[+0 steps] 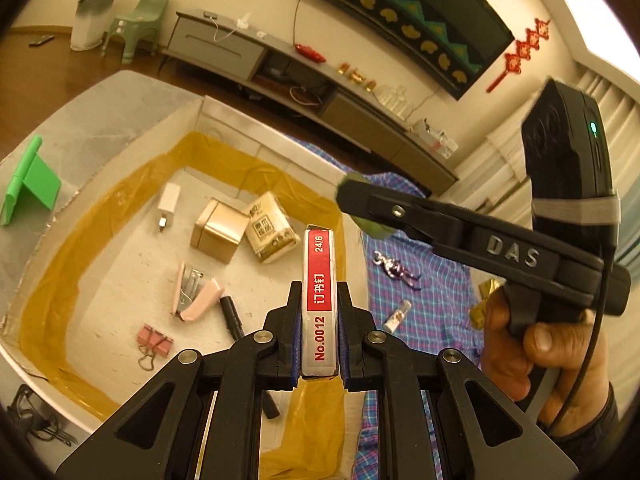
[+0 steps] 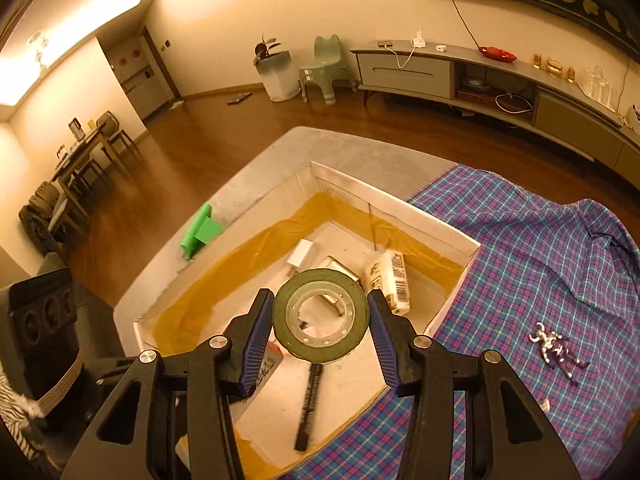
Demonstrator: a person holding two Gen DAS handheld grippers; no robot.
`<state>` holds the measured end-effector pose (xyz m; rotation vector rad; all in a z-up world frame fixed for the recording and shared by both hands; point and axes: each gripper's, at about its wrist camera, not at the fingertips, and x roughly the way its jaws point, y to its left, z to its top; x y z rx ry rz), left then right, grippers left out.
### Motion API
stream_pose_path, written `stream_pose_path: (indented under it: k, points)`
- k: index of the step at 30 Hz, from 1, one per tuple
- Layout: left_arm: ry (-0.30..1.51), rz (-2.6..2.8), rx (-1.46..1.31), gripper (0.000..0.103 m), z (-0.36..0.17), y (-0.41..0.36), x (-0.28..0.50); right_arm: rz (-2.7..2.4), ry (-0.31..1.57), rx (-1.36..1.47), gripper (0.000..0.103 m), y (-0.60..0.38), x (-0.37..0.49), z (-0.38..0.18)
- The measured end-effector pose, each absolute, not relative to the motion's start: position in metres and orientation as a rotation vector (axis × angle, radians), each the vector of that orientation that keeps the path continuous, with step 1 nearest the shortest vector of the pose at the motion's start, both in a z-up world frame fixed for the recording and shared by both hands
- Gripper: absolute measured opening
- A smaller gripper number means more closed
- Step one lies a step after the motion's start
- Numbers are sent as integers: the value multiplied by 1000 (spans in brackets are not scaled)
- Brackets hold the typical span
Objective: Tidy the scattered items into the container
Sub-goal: 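Open both tools to drop the staple box and tape roll into the box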
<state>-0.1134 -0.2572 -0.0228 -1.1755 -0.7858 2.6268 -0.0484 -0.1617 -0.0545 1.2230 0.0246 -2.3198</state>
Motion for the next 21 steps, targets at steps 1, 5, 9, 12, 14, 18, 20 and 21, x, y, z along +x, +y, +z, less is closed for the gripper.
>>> stream_pose_path:
  k: [1,5,9,12,14,18,20,21]
  points:
    - [-783,2625,-1187,15,-25,-257,-115,-2321,42,1229,49,-163,-51,-57]
    - [-775,2610,-1260,15,-36,-251,-121,-2321,101,1259,49,-165,-62,-67]
    - [-765,2605,-1301,15,-43,-248,-125,-2310,136,1292,49,-164,-73,-76]
    - [-770,2601,-1323,15,-45,-248,-128,-2288,165,1316,49,-165,-79,-83]
    - [-775,2598,-1339,15,-47,-248,-131,-2283,201,1326,49,-166,-82,-87]
    - [-772,2593,-1363,15,-50,-246,-136,-2290,241,1339,49,-165,-89,-93]
    - [-769,2601,-1379,16,-51,-246,-138,-2293,245,1345,49,-164,-94,-95]
    - [-766,2611,-1390,18,-52,-246,-139,-2293,243,1349,50,-163,-95,-96]
